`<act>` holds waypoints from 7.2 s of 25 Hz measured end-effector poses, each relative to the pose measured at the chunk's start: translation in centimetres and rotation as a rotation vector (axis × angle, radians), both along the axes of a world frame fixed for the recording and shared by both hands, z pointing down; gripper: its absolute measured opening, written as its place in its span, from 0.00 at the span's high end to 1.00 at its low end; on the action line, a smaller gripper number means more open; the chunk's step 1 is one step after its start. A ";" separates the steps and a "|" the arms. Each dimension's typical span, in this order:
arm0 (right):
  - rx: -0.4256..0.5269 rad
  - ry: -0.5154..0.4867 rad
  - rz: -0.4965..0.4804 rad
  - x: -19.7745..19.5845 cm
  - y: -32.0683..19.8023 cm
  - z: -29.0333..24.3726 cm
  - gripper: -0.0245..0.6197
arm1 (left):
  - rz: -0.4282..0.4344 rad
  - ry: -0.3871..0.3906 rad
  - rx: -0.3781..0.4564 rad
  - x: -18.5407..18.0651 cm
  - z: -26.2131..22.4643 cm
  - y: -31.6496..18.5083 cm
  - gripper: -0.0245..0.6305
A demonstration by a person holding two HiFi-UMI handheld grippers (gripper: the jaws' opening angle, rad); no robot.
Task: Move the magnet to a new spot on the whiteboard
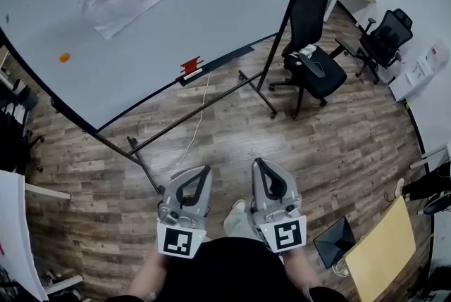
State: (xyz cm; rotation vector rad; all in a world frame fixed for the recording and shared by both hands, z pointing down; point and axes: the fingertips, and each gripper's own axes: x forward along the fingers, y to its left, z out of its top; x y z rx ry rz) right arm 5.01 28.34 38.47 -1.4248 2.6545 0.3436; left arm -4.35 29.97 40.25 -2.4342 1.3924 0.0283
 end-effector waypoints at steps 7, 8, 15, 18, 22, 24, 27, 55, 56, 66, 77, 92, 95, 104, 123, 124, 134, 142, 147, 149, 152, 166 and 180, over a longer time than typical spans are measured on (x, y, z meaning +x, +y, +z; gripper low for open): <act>-0.004 0.009 -0.033 2.0 -4.0 -0.1 0.96 | -0.021 -0.015 -0.015 2.6 0.1 -3.9 0.96; -0.006 0.010 -0.036 2.4 -4.5 0.0 0.96 | -0.022 -0.019 -0.015 3.1 0.1 -4.4 0.96; -0.003 0.007 -0.064 5.8 -7.3 -0.2 0.96 | -0.036 -0.026 -0.010 7.0 -0.1 -7.4 0.96; -0.005 0.021 -0.071 7.4 -8.2 0.1 0.96 | -0.045 -0.018 -0.005 8.4 -0.2 -8.5 0.96; -0.018 0.013 -0.063 9.3 -9.4 0.4 0.96 | -0.055 -0.014 0.000 9.8 -0.2 -9.5 0.96; -0.015 0.008 -0.071 9.7 -9.9 0.2 0.96 | -0.060 -0.013 0.006 10.3 -0.5 -9.9 0.96; 0.003 0.018 -0.087 9.7 -10.2 -0.1 0.96 | -0.069 -0.006 -0.002 10.4 -0.5 -10.8 0.96; 0.000 0.074 -0.016 10.1 -25.2 0.7 0.96 | -0.029 0.033 0.016 9.2 -0.7 -28.2 0.96; -0.002 0.072 -0.011 10.1 -25.9 0.7 0.96 | -0.028 0.035 0.017 9.2 -0.7 -28.9 0.96; -0.021 0.083 -0.001 7.2 -32.7 0.6 0.96 | -0.008 0.046 0.018 6.5 -1.1 -36.2 0.96; 0.028 0.078 -0.007 1.7 -39.3 -0.2 0.96 | 0.016 0.027 0.050 2.0 -1.6 -42.6 0.96; 0.018 0.084 -0.046 -0.5 -43.8 0.6 0.96 | -0.036 0.022 0.038 -0.4 -1.0 -46.5 0.96; 0.022 0.088 -0.091 -1.2 -45.2 0.4 0.96 | -0.077 0.029 0.039 -0.8 -1.2 -47.3 0.96; 0.094 0.083 -0.227 -3.4 -50.9 -3.1 0.96 | -0.168 0.008 0.070 -0.9 -2.6 -50.1 0.96; 0.316 0.064 -0.384 -5.5 -57.2 -12.9 0.95 | -0.395 0.000 0.158 -2.7 -6.8 -52.0 0.96; 0.328 0.066 -0.390 -5.7 -57.2 -13.4 0.95 | -0.401 0.005 0.162 -2.7 -7.0 -52.0 0.96; 0.404 0.088 -0.415 -7.1 -58.0 -18.2 0.95 | -0.412 -0.024 0.200 -1.7 -8.9 -52.6 0.96; 0.447 0.138 -0.386 -8.0 -58.8 -21.1 0.95 | -0.425 -0.030 0.218 -1.7 -9.6 -53.0 0.96; 0.454 0.128 -0.393 -8.3 -59.1 -22.4 0.88 | -0.430 -0.041 0.230 -1.9 -10.1 -53.3 0.96; 0.465 0.134 -0.391 -8.5 -59.2 -22.7 0.87 | -0.433 -0.047 0.229 -1.9 -10.0 -53.4 0.96; 0.484 0.132 -0.383 -8.5 -59.2 -23.1 0.84 | -0.436 -0.053 0.225 -1.9 -9.8 -53.6 0.96; 0.468 0.140 -0.418 -9.1 -59.5 -23.3 0.73 | -0.443 -0.059 0.238 -2.0 -10.0 -53.9 0.96; 0.439 0.139 -0.385 -9.3 -60.2 -22.9 0.77 | -0.448 -0.053 0.229 -2.5 -9.4 -53.0 0.96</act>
